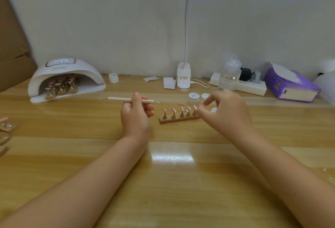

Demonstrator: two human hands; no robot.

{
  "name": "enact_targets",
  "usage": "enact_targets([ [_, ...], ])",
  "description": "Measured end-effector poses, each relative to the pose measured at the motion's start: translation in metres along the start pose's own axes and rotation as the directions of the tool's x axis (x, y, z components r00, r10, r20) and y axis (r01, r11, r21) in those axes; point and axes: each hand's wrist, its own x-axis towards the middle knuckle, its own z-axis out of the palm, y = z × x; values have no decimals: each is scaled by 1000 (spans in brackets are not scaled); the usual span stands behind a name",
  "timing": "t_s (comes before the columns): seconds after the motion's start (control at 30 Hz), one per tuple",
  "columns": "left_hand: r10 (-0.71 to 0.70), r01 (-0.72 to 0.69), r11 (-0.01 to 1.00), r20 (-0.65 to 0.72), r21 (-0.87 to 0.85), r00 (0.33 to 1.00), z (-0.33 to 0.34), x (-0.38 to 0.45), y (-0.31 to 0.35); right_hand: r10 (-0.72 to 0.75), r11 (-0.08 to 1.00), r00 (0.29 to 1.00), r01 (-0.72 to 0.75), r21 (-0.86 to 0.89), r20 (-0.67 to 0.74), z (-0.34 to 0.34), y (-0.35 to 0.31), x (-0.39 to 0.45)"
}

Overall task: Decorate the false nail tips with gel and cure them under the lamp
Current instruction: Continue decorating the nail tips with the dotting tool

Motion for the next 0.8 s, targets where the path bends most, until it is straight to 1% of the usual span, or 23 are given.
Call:
enact_targets([
  [0.03,7,-6,1000,-20,10,1000,0,0,0,-56,998,998,56,23,17,2,-11,-3],
  [0.1,16,-15,1000,-52,18,999,0,1,0,-130,991,986,126,40,108,11,-31,-10],
  [0.17,16,-15,1000,-64,21,998,0,2,0,-161,987,966,160,21,202,22,-43,-15],
  [0.23,14,-12,999,-69,29,998,1,2,0,-152,985,955,167,-38,256,34,-48,-17],
  [0.37,14,-12,999,-62,39,998,1,1,-1,-82,987,966,113,-117,245,53,-49,-15],
  [0.43,12,-10,999,-56,36,998,1,1,-1,-72,986,965,108,-130,251,60,-50,-16],
  [0.6,8,-7,999,-50,34,999,2,0,-1,-107,987,965,132,-92,237,67,-51,-17],
  [0.8,20,-19,999,-37,33,999,2,0,-1,-116,990,964,131,-49,238,66,-49,-16],
])
